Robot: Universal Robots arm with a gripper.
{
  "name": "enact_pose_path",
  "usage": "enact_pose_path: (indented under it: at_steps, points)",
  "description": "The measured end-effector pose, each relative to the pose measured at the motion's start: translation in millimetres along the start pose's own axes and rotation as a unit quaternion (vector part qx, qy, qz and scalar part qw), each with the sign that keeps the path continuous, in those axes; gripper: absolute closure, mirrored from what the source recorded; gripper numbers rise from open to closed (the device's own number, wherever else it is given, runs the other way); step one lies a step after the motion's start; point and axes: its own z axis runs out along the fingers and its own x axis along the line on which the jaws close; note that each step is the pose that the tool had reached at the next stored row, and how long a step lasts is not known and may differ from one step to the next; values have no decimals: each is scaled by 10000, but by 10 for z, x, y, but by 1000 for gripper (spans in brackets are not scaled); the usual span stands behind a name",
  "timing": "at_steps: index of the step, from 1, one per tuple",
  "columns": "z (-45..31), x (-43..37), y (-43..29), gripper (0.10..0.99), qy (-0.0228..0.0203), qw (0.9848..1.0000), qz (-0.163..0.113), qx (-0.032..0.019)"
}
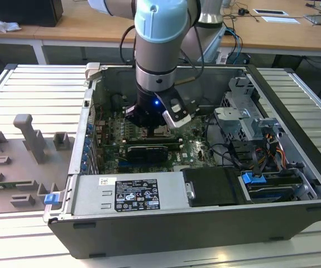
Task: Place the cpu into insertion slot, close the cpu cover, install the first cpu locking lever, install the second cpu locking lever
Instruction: 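Install the second cpu locking lever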
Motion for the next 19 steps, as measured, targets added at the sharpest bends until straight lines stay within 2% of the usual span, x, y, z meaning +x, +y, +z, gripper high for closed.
enact_pose_path:
  at_steps: [2,3,4,9,12,14,17,18,19]
  points:
    - [9,8,-15,980,-4,10000,0,-65]
    - [10,30,-34,980,-9,9999,1,-142]
    - [9,44,-45,980,-11,9998,1,-178]
    - [1,149,-115,980,-18,9995,0,-304]
    - [4,184,-146,980,-23,9993,1,-383]
    - [33,209,-163,980,-27,9990,-1,-452]
    - [73,214,-176,980,-30,9987,1,-501]
    - [105,217,-184,980,-32,9986,0,-537]
    - [114,220,-187,980,-33,9985,0,-552]
